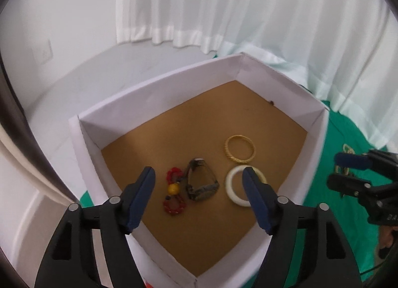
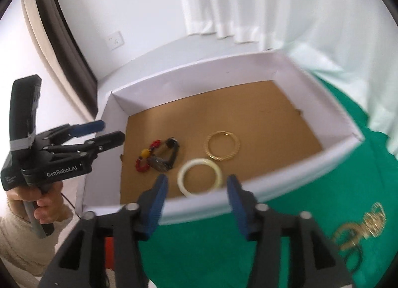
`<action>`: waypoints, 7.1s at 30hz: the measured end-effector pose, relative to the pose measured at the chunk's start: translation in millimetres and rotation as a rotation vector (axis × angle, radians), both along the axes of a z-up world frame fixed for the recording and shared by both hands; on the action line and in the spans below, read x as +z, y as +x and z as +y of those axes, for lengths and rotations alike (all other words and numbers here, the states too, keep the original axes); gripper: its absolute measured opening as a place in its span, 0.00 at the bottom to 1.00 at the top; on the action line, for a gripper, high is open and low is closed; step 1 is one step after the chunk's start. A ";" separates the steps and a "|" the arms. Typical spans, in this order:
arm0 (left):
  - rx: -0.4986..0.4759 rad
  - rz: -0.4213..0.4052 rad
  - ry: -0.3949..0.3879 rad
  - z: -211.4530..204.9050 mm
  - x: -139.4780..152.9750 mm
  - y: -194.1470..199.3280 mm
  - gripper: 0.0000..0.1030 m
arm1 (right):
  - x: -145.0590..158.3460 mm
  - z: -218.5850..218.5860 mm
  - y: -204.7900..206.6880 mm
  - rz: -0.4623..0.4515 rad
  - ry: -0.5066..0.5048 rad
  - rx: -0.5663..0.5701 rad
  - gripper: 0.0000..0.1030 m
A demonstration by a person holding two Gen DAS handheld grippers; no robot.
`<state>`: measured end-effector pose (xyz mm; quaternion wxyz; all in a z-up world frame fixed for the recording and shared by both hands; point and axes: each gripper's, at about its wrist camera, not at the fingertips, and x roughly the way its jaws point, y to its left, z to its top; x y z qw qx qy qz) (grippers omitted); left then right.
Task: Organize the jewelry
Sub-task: 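Lower both held pieces into the white box and open both tools, then withdraw both tools from the box back over the remaining jewelry, then grasp the dark small-bead strand with the left tool and lift it, then grasp the black bead bracelet with the right tool and lift it, then carry the dark strand into the white box while the right tool carries the black bracelet there, then open both tools in the box and withdraw them over the table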
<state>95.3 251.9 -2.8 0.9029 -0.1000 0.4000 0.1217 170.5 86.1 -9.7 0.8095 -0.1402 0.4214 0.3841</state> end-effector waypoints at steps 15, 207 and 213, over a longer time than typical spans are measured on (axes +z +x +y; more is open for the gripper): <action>-0.148 -0.050 0.127 -114.5 21.9 -18.3 0.80 | -20.9 -148.3 -71.7 -0.129 -0.011 -0.316 0.53; -0.048 0.124 -0.052 -6.5 -30.2 16.7 0.74 | -16.6 -0.2 83.6 0.001 0.157 -0.122 0.57; -0.139 0.014 -0.033 -61.4 -3.3 -7.7 0.91 | -1.4 -60.6 34.6 -0.110 0.126 -0.181 0.76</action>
